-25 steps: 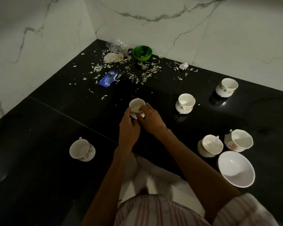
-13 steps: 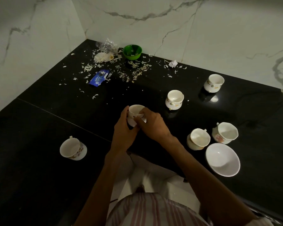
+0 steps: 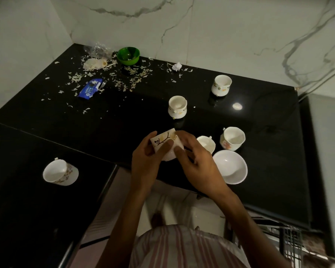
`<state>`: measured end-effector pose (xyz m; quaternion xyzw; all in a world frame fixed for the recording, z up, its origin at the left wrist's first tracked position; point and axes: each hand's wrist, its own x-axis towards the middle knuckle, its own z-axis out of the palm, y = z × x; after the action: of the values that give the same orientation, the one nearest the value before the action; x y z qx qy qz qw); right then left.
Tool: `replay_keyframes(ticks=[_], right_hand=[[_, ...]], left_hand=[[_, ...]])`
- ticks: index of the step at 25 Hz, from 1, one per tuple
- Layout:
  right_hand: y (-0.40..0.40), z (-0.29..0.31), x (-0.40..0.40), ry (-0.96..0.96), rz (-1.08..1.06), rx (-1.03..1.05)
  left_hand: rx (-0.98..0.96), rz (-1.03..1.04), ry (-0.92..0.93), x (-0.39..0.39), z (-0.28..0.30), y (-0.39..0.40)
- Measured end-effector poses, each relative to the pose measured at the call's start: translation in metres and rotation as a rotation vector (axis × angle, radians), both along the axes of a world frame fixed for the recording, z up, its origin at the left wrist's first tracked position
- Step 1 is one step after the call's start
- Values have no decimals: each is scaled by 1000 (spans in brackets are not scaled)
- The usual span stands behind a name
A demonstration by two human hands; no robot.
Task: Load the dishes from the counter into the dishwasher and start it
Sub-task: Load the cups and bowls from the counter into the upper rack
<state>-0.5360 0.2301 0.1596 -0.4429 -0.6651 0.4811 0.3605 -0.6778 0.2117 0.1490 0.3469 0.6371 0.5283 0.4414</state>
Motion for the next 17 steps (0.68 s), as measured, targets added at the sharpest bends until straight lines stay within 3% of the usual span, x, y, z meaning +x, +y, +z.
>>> replay_keyframes(ticks=[7,17], right_hand=[[-39,1,49,3,-116,-8],[-73,-13,101,-166,-253,323]], left_hand=[[6,-43,-102,58,24,-19],[-194,-45,-269,127,24,-50]])
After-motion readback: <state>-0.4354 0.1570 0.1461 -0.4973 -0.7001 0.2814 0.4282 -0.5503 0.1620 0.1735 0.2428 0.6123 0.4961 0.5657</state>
